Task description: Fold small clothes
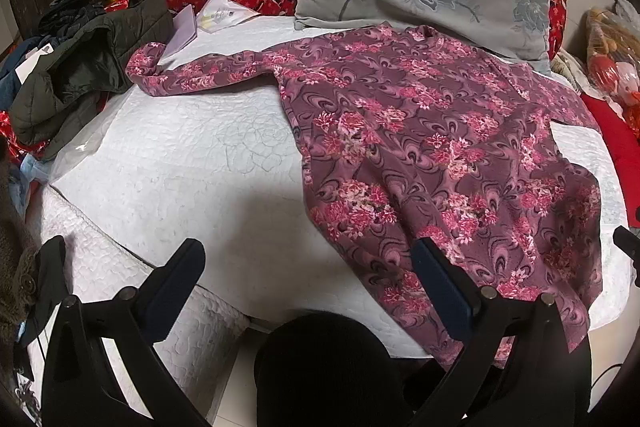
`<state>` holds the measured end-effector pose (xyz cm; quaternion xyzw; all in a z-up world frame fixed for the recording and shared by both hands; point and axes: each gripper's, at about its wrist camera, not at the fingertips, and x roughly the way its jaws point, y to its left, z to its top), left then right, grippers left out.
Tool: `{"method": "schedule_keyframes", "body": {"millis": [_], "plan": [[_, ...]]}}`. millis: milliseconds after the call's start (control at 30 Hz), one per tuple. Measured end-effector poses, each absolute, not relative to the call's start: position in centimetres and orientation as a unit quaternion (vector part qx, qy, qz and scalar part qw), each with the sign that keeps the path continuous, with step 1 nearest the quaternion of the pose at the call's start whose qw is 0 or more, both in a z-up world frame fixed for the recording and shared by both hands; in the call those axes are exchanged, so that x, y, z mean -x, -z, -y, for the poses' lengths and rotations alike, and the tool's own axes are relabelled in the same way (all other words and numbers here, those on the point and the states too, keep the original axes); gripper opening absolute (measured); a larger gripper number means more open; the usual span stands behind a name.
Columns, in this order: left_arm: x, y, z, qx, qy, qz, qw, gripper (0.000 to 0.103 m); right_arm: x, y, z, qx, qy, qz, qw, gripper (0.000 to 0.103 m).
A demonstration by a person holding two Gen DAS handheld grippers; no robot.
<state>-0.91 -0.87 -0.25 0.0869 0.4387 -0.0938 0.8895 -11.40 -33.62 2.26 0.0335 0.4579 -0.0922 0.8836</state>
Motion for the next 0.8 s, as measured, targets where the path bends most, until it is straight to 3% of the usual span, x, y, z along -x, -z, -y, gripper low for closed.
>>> {"method": "schedule_keyframes", "body": {"millis": [800], "plan": [[1.35,0.19,1.08,-0.088,0.096,-0.442,0.887,0.103,11.79,-2.34,33.53,-0.035,0.09,-0.458,0.884,0.102]]}}
